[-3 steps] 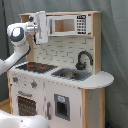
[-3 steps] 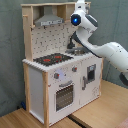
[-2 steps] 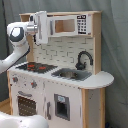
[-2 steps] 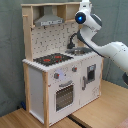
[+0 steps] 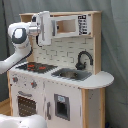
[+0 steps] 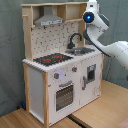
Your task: Play with the kitchen
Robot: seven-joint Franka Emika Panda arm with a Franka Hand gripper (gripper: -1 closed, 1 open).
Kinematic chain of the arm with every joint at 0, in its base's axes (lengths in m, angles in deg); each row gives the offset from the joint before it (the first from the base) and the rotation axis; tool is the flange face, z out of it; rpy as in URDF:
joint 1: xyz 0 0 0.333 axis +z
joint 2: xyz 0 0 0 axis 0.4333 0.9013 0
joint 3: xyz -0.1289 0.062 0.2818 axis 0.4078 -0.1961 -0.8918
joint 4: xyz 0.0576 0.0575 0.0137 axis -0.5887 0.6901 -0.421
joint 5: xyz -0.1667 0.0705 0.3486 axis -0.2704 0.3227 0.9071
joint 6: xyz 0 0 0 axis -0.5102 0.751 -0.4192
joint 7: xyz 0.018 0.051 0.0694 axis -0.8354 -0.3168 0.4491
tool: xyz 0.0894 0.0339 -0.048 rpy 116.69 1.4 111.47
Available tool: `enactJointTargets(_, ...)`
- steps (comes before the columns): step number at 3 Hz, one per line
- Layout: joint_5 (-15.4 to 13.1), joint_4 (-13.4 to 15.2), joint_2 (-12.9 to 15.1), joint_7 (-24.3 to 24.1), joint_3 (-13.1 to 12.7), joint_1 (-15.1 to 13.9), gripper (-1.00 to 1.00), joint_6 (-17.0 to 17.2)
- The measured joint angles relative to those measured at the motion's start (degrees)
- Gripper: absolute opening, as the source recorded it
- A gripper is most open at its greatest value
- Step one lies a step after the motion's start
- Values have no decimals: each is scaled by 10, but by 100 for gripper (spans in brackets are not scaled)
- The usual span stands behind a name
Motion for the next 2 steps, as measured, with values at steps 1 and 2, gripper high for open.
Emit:
enactJointTargets(1,0,43,-8,4,11,27,-100,-29)
enactJointTargets(2,0,86,-20,12,26,57,-100,-54)
